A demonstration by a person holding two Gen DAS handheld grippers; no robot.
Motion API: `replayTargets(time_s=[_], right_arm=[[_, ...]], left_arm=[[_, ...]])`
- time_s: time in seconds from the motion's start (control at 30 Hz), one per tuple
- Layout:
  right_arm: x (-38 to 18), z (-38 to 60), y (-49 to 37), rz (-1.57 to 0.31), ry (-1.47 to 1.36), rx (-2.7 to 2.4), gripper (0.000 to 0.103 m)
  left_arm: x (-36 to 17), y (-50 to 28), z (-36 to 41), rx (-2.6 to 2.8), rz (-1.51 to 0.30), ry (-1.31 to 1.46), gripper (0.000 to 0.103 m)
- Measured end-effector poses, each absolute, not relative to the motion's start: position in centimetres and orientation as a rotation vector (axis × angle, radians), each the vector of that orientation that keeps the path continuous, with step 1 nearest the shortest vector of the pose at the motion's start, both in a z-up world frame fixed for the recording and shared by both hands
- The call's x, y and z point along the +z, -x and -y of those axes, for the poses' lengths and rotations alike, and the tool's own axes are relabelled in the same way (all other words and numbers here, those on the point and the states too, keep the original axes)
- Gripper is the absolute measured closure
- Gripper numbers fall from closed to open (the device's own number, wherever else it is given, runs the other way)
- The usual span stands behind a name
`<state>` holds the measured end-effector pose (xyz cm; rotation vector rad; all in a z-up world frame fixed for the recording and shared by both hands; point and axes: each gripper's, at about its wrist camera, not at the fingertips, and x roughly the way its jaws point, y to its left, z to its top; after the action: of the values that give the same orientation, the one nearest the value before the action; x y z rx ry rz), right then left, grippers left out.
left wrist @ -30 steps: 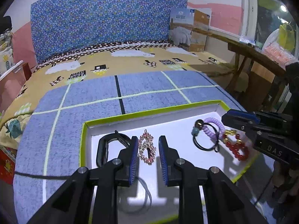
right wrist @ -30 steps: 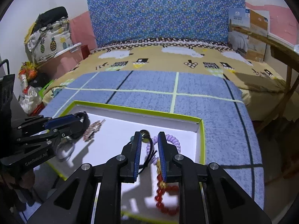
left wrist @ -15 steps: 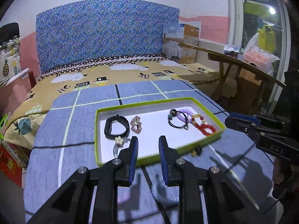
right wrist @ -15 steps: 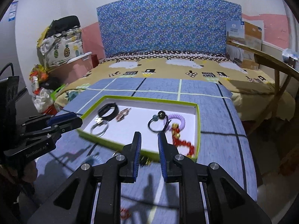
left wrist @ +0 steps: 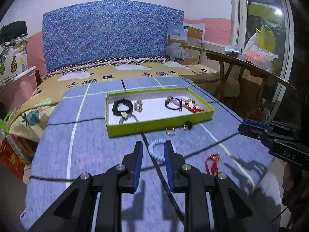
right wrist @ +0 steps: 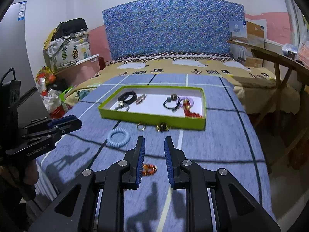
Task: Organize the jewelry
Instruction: 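Withdraw both tools from the box back over the remaining jewelry, then grasp the light blue coil hair tie with the left gripper while the right grasps the gold-black charm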
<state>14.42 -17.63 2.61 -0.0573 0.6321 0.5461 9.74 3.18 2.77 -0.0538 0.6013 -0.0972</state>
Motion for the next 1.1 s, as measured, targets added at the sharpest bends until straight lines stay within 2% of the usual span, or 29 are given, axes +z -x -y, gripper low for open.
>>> replayTargets(time_s=[0.9, 1.1], right_arm=[[0.5, 17.8, -14.8, -0.695, 0.016, 0.54, 0.082], [0.1, 17.6, -15.2, -0.705, 0.016, 0.539, 0.081]], left_arm=[[0.3, -10.3, -2.3, -0.107, -0.671, 0.068, 0.079], [-0.3, -11.5, -2.4, -0.098, -0.692, 0.073, 0.076]])
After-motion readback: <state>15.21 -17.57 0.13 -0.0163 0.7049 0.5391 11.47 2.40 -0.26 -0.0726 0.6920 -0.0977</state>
